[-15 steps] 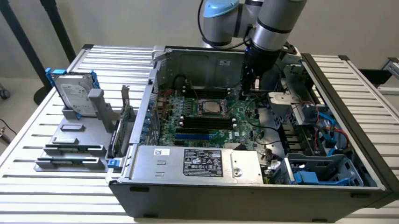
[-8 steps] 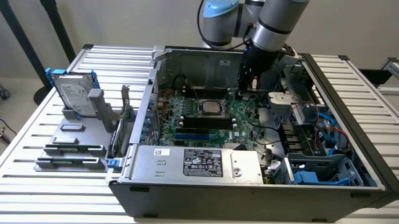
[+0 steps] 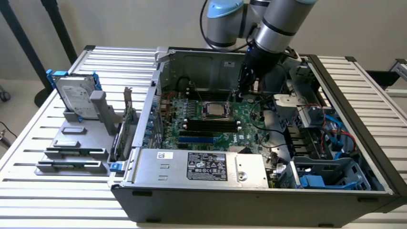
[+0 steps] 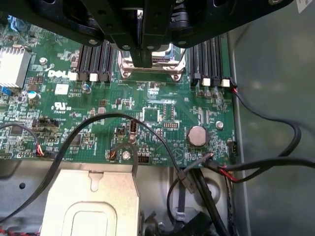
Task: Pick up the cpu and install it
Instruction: 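Close the cpu cover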
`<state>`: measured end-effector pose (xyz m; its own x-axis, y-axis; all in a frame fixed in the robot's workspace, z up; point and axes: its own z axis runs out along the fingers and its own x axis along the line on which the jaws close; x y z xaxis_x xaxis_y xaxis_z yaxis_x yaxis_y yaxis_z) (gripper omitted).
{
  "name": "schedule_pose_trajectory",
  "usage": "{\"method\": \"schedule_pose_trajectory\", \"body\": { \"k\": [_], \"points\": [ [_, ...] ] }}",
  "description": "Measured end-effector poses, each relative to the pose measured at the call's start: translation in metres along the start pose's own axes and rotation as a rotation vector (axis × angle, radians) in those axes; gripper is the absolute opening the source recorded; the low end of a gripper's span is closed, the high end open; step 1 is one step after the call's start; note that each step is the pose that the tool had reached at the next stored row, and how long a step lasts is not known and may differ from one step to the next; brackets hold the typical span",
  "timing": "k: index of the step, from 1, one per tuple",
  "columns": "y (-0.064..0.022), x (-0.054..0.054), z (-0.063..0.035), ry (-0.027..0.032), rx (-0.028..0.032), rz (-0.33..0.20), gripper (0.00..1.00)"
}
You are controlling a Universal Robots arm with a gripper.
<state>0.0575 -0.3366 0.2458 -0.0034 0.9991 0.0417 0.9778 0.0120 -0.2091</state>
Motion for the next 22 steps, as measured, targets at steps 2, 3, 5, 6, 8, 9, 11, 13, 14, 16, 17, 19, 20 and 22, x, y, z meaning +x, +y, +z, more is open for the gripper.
{"method": "schedule_pose_trajectory", "body": {
  "k": [2, 3, 5, 6, 8, 9, 11, 13, 14, 16, 17, 19, 20, 22],
  "points": [
    [-0.0015, 0.000, 0.0004, 0.0000, 0.0145, 0.000, 0.11],
    [-0.0024, 0.000, 0.0006, -0.0001, 0.0215, -0.001, 0.11],
    [-0.0047, 0.000, 0.0013, 0.0001, 0.0360, -0.001, 0.11],
    [-0.0063, -0.001, 0.0018, 0.0001, 0.0422, -0.001, 0.11],
    [-0.0098, -0.001, 0.0028, 0.0001, 0.0534, -0.001, 0.11],
    [-0.0116, -0.001, 0.0034, 0.0002, 0.0577, -0.001, 0.11],
    [-0.0153, -0.002, 0.0048, 0.0004, 0.0650, -0.001, 0.11],
    [-0.0190, -0.002, 0.0062, 0.0005, 0.0719, -0.002, 0.11],
    [-0.0208, -0.003, 0.0069, 0.0005, 0.0748, -0.002, 0.11],
    [-0.0243, -0.003, 0.0083, 0.0004, 0.0808, -0.003, 0.11],
    [-0.0261, -0.004, 0.0091, 0.0005, 0.0839, -0.004, 0.11],
    [-0.0302, -0.004, 0.0105, 0.0012, 0.0914, -0.004, 0.11],
    [-0.0323, -0.004, 0.0111, 0.0017, 0.0953, -0.005, 0.11],
    [-0.0365, -0.004, 0.0125, 0.0028, 0.1022, -0.005, 0.11]
  ]
}}
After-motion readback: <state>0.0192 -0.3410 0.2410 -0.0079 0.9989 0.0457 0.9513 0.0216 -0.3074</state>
